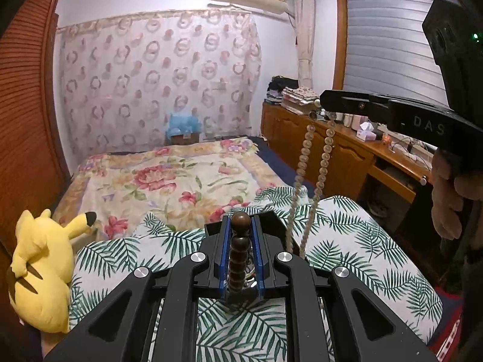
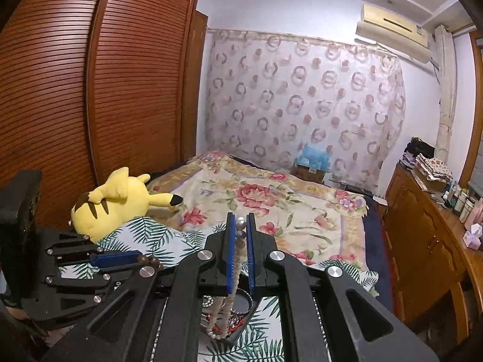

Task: Organize jewelry
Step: 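Carry the bead bracelet with the left tool while the right tool carries the pearls over the box, then open both tools to drop the bead bracelet and pearls into the box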

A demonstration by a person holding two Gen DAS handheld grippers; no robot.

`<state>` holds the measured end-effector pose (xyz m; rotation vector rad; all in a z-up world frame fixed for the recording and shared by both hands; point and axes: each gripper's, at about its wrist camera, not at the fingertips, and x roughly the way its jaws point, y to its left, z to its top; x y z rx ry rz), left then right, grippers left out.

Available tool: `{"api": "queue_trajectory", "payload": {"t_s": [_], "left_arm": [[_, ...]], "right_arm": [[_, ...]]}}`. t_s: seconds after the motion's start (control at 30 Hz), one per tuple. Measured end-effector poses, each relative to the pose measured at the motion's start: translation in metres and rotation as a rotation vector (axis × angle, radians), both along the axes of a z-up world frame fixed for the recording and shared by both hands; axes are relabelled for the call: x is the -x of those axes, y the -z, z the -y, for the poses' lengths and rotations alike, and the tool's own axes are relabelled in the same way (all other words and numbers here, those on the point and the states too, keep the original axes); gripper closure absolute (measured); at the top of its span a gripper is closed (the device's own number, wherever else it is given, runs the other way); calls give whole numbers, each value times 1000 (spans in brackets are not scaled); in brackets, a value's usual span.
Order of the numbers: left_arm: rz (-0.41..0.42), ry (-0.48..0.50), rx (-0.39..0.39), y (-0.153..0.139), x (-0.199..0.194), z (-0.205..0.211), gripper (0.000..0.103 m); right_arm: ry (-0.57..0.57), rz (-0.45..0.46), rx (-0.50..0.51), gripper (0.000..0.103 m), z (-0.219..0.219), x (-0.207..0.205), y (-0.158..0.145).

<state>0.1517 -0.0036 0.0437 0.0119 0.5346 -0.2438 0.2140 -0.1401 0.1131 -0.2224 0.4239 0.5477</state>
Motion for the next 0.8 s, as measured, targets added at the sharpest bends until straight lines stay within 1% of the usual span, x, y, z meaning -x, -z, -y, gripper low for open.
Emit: {"api": "queue_trajectory", "payload": {"t_s": [0.1,0.23,0.3,0.43,0.53,0.63,0.8], "left_arm": [[-7,7,5,5,-3,1,91],[-31,-1,2,15,-15,5,90],[-44,-3,2,19,-21,6,91],[-68,-10,-7,30,-32,9,91],[-86,-12,-17,36,-38,11,91],[-102,-13,-29,43,-44,14,91],[-119,-11,-39,48,-53,18,90]], "right_arm": [[12,-6,-1,95,0,-5,6],[6,-52,9,95,0,-13,26],[7,-78,11,95,0,-16,40],[1,-147,28,95,-4,-24,75],[-4,-212,48,95,-8,-30,108],[-10,-259,54,95,-11,-33,132],[-20,-308,42,94,-10,-34,154]]}}
